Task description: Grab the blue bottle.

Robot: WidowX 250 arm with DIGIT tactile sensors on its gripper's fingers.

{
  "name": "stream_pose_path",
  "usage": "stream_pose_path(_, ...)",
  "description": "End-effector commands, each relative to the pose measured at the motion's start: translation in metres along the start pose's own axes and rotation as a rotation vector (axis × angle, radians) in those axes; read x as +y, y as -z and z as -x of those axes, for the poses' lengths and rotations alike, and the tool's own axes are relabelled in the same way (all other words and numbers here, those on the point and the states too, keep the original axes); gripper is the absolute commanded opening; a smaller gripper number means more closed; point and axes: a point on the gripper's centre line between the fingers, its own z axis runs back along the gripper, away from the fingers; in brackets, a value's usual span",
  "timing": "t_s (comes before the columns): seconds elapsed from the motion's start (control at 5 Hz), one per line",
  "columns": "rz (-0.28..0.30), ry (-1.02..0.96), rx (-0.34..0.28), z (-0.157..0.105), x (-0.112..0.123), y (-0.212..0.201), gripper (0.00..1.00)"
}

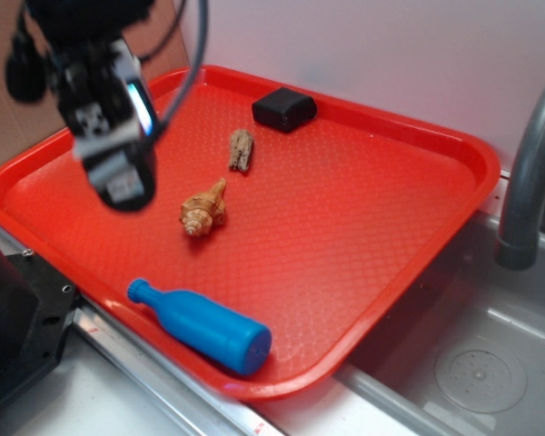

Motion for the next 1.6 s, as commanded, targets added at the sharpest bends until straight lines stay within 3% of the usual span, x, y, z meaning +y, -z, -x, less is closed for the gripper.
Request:
stream_pose_path(0.0,-0.066,0.199,0.069,0.029,0.009,0.033,1.00)
stream_pose_path(0.2,-0.110,0.310,0.073,0.033,0.018,0.046,1.00)
stream_pose_path(0.4,-0.127,0.375,0.175,0.028,0.031,0.065,1.00)
stream_pose_path(0.6,-0.102,0.436,0.152,0.023,0.039,0.079,1.00)
stream_pose_path(1.2,-0.102,0.436,0.152,0.023,0.039,0.079,1.00)
stream_pose_path(1.4,-0.154,0.617,0.227,-0.008,0.022,0.101,1.00)
